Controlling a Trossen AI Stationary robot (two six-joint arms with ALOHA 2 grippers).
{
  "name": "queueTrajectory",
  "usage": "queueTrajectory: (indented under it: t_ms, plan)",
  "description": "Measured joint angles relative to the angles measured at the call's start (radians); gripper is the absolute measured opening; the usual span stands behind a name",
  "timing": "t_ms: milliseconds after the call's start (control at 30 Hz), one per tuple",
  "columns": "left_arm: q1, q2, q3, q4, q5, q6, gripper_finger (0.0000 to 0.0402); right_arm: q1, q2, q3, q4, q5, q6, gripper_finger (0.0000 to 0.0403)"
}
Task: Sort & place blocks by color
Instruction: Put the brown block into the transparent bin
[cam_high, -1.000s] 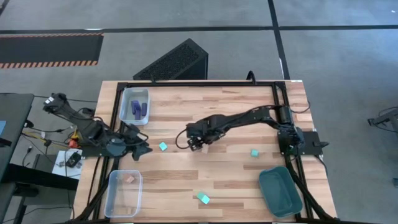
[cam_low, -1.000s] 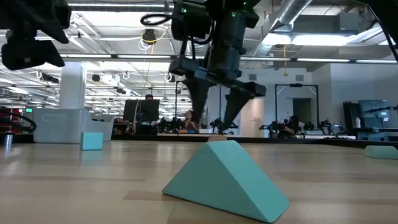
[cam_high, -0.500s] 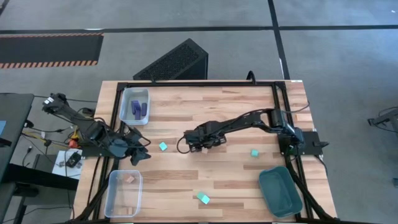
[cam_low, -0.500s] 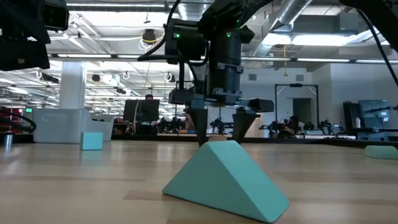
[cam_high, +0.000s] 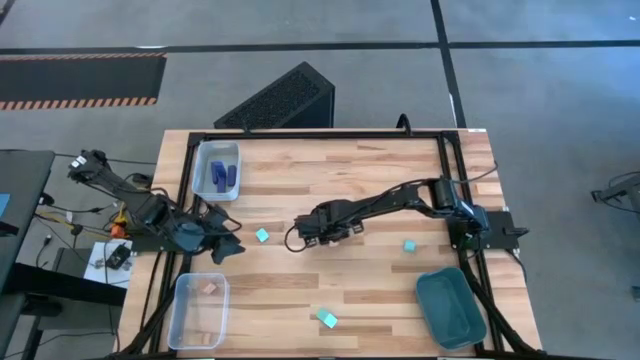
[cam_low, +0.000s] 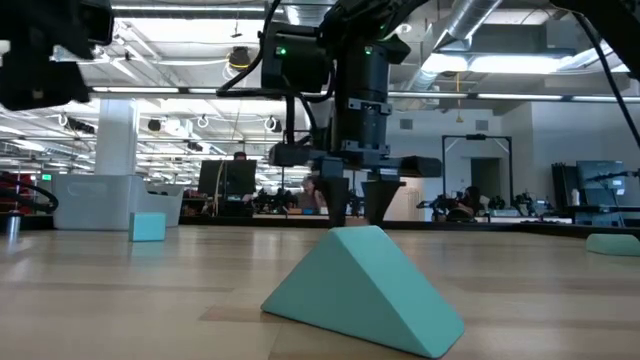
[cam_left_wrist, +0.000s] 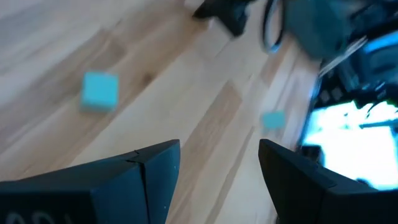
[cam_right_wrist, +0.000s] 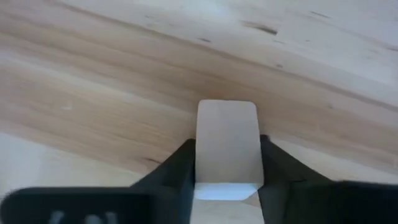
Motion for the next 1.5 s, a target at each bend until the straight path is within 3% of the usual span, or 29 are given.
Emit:
queueTrajectory:
  t_ms: [167, 300, 433, 667, 833, 1067, 1333, 1500]
  plan:
    - [0.001, 0.0, 0.0, 0.09, -0.061, 0.096, 0.0206, 0.0, -0.018, 0.042, 0.043, 0.001, -0.078, 0.0122]
    - [0.025, 0.0, 0.0, 0.148, -0.075, 0.168, 0.0206, 0.01, -0.078, 0.106, 0.175, 0.013, -0.271, 0.0122]
    - [0.057, -0.017, 0.0, 0.199, -0.062, 0.215, 0.0206, 0.03, -0.097, 0.18, 0.284, 0.104, -0.458, 0.0126]
    - [0.128, -0.081, 0.001, 0.264, -0.134, 0.149, 0.0206, 0.107, -0.104, 0.306, 0.403, 0.249, -0.973, 0.013]
    - [0.174, -0.084, 0.0, 0.345, -0.045, 0.179, 0.0214, 0.157, -0.101, 0.307, 0.48, 0.334, -1.316, 0.0131]
    - [0.216, -0.012, -0.025, 0.541, 0.162, 0.21, 0.0235, 0.162, -0.101, 0.307, 0.482, 0.401, -1.352, 0.0132]
    - [0.258, 0.072, -0.026, 0.543, 0.187, 0.195, 0.0237, 0.163, -0.101, 0.307, 0.506, 0.404, -1.458, 0.0132]
    - [0.292, 0.1, -0.026, 0.584, 0.191, 0.213, 0.0212, 0.163, -0.101, 0.307, 0.506, 0.402, -1.476, 0.0132]
